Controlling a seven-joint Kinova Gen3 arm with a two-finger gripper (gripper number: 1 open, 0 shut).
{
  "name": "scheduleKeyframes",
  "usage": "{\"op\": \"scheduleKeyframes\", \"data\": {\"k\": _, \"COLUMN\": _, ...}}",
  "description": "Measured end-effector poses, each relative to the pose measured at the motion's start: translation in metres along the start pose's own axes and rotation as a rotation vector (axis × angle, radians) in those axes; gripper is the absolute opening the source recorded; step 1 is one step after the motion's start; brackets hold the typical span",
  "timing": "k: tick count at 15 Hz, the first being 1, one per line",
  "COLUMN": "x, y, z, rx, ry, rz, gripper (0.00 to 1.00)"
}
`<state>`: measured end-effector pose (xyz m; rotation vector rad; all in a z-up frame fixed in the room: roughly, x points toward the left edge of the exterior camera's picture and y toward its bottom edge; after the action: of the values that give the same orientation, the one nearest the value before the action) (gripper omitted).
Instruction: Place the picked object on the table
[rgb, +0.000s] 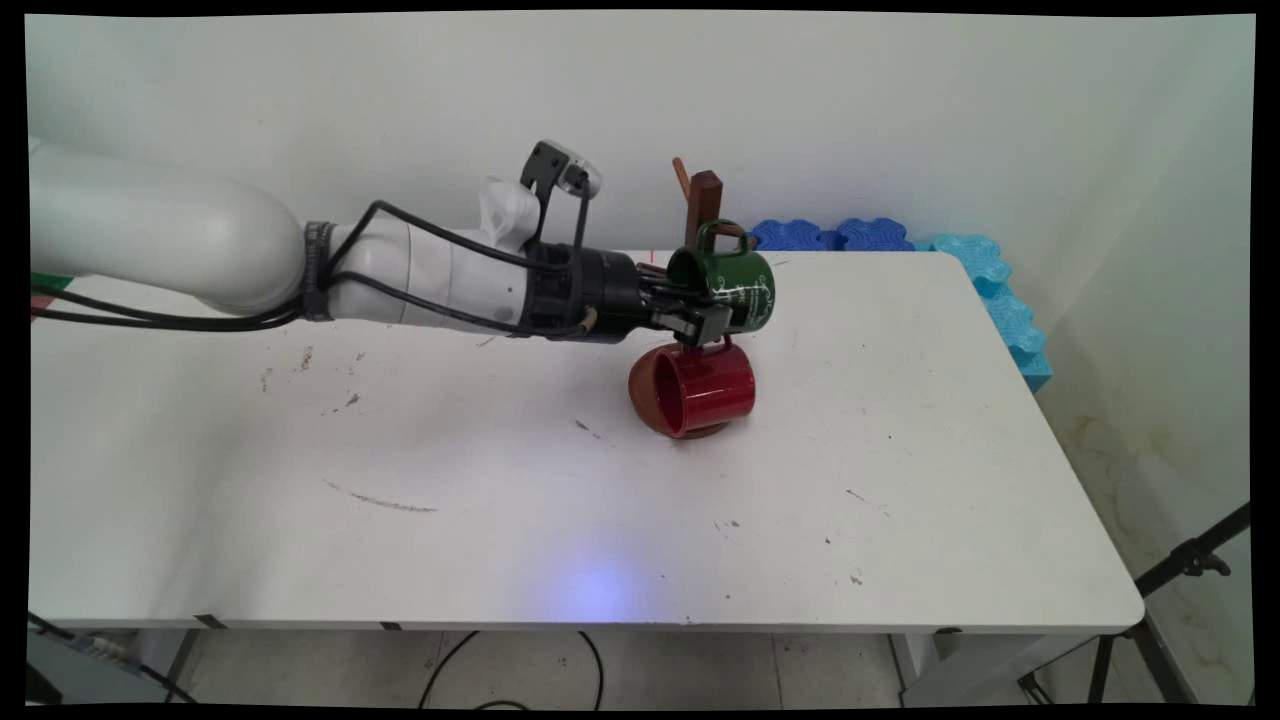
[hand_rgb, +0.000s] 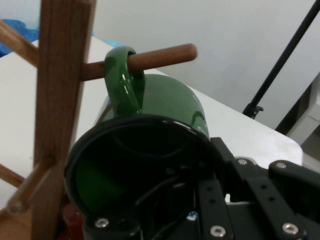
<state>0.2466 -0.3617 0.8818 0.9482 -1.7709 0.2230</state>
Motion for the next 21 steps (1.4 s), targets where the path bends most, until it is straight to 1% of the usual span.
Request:
{"op": "scheduleKeyframes", "data": {"k": 3, "x": 0.002, "y": 0.004, "z": -0.006, "rx": -0.018, "ry": 0.005, "rz": 0.001, "gripper": 0.00}}
{"op": "scheduleKeyframes", "data": {"k": 12, "x": 0.010, "y": 0.020, "z": -0.031, "rx": -0.097, "ry": 0.020, "rz": 0.014, "gripper": 0.00}}
{"op": "scheduleKeyframes", "data": {"k": 19, "x": 0.015, "y": 0.023, "z": -0.059, "rx": -0.135, "ry": 0.006, "rz": 0.028, "gripper": 0.00}}
{"op": "scheduleKeyframes", "data": {"k": 21, "x": 0.017, "y": 0.023, "z": -0.071, "rx": -0.149, "ry": -0.007, "rz": 0.034, "gripper": 0.00}}
